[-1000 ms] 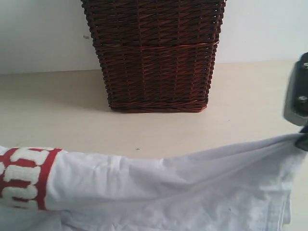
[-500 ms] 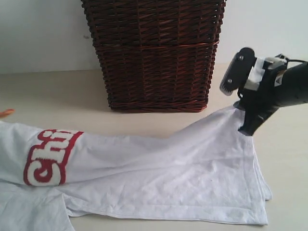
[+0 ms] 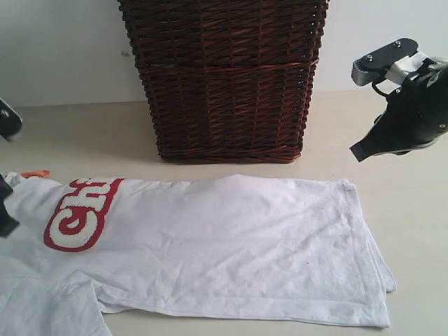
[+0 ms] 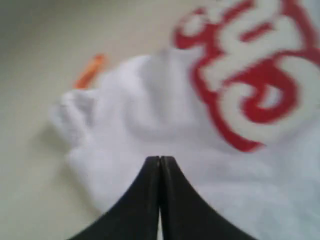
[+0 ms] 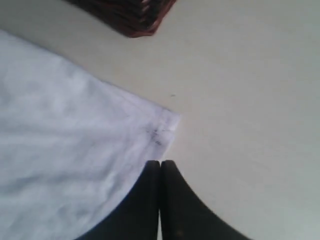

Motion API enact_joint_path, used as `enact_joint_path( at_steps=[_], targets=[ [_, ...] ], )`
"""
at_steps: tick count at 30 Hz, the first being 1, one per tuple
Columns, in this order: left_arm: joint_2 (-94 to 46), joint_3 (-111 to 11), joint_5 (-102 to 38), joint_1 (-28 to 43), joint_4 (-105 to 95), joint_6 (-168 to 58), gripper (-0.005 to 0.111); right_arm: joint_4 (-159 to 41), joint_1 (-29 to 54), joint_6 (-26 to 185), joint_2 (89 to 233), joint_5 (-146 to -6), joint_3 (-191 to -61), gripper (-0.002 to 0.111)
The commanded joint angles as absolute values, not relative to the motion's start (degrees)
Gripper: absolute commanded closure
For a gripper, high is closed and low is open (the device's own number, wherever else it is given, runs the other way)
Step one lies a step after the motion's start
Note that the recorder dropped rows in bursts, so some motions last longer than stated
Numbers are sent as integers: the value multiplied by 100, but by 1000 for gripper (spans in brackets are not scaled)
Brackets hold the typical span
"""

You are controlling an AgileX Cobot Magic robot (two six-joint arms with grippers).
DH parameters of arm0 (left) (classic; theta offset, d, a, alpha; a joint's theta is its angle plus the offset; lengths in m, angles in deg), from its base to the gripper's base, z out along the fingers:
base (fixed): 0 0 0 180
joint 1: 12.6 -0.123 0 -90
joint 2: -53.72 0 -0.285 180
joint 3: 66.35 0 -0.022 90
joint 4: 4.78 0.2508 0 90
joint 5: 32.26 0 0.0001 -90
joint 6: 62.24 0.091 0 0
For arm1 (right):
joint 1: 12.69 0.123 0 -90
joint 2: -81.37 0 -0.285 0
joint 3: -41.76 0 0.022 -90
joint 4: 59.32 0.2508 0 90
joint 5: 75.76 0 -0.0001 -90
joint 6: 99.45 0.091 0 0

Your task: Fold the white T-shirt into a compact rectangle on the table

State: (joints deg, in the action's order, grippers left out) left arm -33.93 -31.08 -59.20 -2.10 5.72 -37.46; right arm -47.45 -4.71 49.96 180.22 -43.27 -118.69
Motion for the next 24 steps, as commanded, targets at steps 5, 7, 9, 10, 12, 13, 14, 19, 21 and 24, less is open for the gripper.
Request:
enact_joint_path(
  at_steps=[5,7,9,10,12,13,14,19,21,24],
  targets=[
    [-2690,-2496,-8380,825,-2564,-1751,91,-3167,-467,4019,16474,-4234,-11278,108],
    [-2538,-2188,-8365,1148,-2554,-1913,78,-2978,-467,3977,16213,-4333,-11091,108],
    [-2440,-1839,-8247,1560,-2554,-2259,60,-2870,-467,3922,16011,-4297,-10988,108],
    [-2440,-1690,-8170,1724,-2542,-2493,55,-2840,-467,3922,15942,-4265,-10943,108],
    [-2471,-1452,-7984,2125,-2448,-2858,51,-2784,-467,3922,15839,-4182,-10878,108],
    [-2481,-1402,-7841,2328,-2448,-2952,51,-2768,-467,3922,15797,-4139,-10865,108],
    [-2518,-1332,-7596,2548,-2448,-3131,51,-2768,-467,3922,15758,-4098,-10843,108],
    [-2838,-1245,-6654,3036,-1745,-3777,47,-2768,-467,3922,15652,-4120,-10765,108],
    [-3061,-1229,-6455,3078,-1207,-4259,43,-2768,-467,3922,15652,-4163,-10765,108],
    [-3492,-1216,-6322,3078,-563,-4717,36,-2768,-467,3922,15652,-4276,-10765,108]
  ],
)
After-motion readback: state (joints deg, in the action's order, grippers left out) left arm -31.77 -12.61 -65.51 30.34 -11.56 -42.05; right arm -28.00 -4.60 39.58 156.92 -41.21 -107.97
